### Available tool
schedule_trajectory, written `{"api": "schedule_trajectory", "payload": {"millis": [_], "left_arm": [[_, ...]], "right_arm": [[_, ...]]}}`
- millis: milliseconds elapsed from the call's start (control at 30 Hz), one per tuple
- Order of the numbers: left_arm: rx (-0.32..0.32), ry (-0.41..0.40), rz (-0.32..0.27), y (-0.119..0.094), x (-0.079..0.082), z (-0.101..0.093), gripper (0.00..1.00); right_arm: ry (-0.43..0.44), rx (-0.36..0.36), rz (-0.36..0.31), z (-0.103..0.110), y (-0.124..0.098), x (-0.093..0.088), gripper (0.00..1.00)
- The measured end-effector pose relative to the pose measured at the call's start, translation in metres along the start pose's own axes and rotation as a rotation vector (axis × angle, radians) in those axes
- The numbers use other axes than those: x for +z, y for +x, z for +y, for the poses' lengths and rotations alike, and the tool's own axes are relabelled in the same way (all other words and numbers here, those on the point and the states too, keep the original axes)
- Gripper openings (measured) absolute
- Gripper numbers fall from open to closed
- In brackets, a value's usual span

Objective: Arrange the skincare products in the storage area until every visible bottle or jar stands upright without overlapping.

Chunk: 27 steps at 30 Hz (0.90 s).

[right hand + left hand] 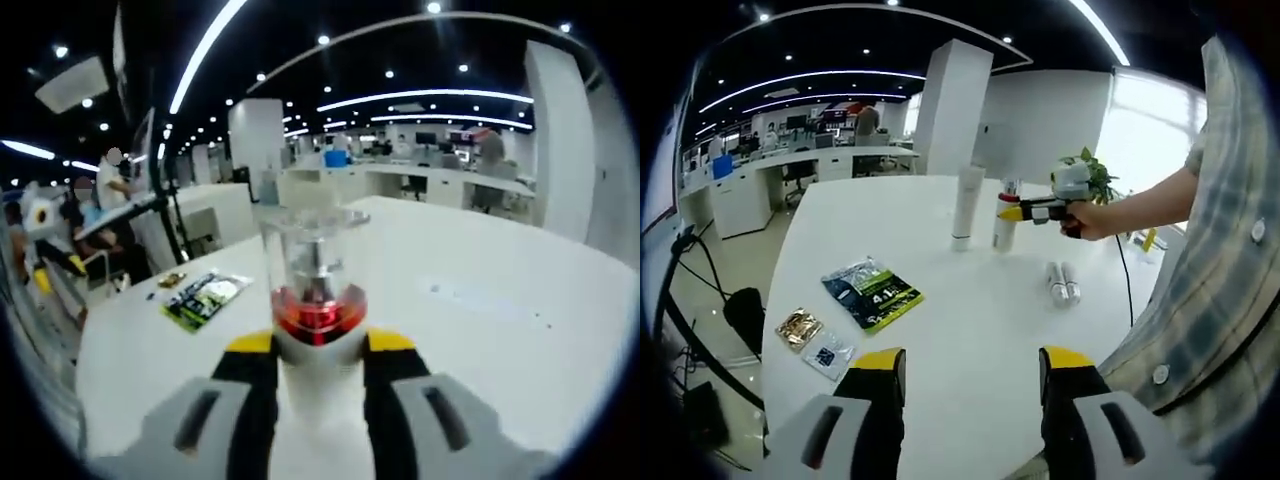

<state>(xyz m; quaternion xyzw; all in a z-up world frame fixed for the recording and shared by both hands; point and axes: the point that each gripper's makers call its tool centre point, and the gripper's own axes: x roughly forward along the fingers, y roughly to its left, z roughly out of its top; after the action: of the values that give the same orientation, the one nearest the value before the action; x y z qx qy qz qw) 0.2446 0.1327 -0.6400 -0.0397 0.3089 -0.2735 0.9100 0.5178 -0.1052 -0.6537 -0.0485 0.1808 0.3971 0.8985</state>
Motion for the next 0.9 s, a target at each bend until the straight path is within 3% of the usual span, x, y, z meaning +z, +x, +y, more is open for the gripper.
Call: {"api": "schedule_trajectory", "payload": {"millis": [233, 900], "left_arm": [[0.011, -0.006, 0.019, -0.006, -0.006, 0.003, 0.55], [0.014, -0.024, 0.064, -0.009, -0.024, -0.002, 0.54]], "right_arm": [[0.006, -0.009, -0.019, -0.013, 0.005, -0.002, 0.29], [-0.033, -0.01, -0.055, -0.022, 0.024, 0.003, 0.3]]}}
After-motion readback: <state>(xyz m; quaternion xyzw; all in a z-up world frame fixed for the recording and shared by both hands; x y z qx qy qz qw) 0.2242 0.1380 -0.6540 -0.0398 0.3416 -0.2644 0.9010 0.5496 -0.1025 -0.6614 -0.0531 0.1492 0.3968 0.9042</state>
